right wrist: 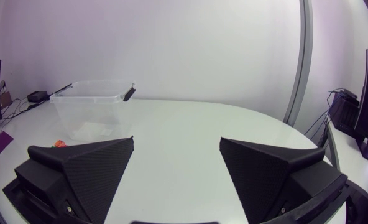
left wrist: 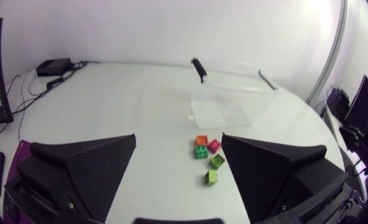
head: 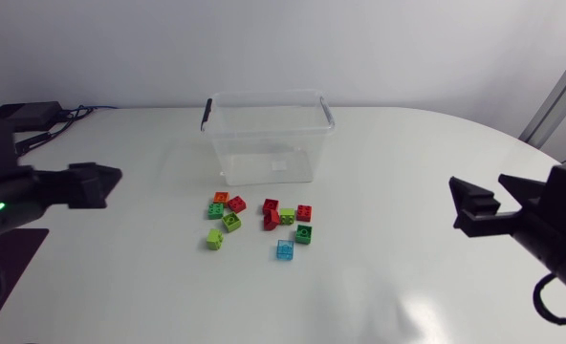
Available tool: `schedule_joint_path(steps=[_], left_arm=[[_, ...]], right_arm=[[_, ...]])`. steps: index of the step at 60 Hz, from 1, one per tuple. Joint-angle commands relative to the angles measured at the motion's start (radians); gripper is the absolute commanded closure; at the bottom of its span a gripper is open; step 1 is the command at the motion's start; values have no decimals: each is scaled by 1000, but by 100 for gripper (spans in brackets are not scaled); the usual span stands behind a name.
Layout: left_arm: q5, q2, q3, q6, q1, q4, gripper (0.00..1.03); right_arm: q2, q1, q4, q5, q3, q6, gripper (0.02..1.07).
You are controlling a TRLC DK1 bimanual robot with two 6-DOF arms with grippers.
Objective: Place the duplo bricks in the container
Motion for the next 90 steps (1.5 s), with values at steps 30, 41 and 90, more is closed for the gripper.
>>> schedule_joint_path(steps=[30,41,90], left_arm=[[46,958,392,34,-218,-234,15],[46,1090,449,10,-250,-247,16],[42,1137,498,-3,-238,-217,76]], right_arm=[[441,83,-374,-68,311,72,7],[505,70,-338,-237,286,10,7],[1165,397,-286,-171,610,47,27]])
